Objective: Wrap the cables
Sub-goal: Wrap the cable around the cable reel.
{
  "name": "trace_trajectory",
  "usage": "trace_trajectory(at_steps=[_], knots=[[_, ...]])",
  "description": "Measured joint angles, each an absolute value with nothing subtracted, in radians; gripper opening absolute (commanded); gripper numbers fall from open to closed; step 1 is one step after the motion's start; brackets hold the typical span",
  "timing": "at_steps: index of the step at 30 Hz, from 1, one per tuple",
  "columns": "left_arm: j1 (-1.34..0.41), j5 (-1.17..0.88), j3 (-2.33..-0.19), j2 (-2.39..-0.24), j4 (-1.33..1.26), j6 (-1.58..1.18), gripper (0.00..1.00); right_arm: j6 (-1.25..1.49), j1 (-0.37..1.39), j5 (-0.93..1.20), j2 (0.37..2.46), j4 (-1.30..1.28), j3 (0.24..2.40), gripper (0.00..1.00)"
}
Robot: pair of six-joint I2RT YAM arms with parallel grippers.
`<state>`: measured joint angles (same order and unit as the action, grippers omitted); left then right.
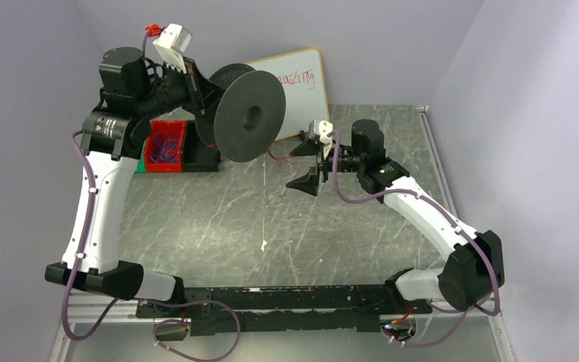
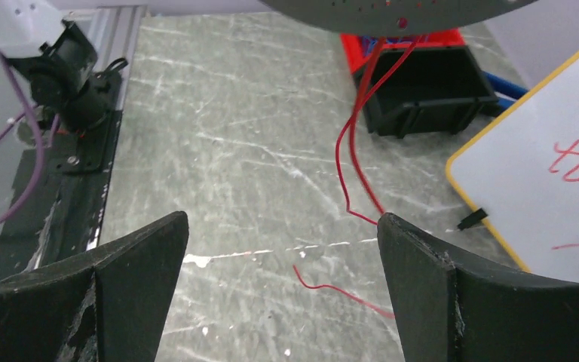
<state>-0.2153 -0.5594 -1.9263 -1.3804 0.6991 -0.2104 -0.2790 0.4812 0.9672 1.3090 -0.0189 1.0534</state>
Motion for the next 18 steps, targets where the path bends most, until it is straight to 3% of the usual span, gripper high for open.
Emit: trace_trajectory(at_steps=[9,18], knots=[[-0.147,-0.583,-1.926,-1.409,0.654,-0.35,0.02,-0.189,0.509,0.824,1.4,0.137,1.054,0.99],[-0.087,-0.591,-1.894,-1.409,0.588,-0.489,0.03,-0.172,0.613,0.659,1.487,0.137,1.133,0.99]])
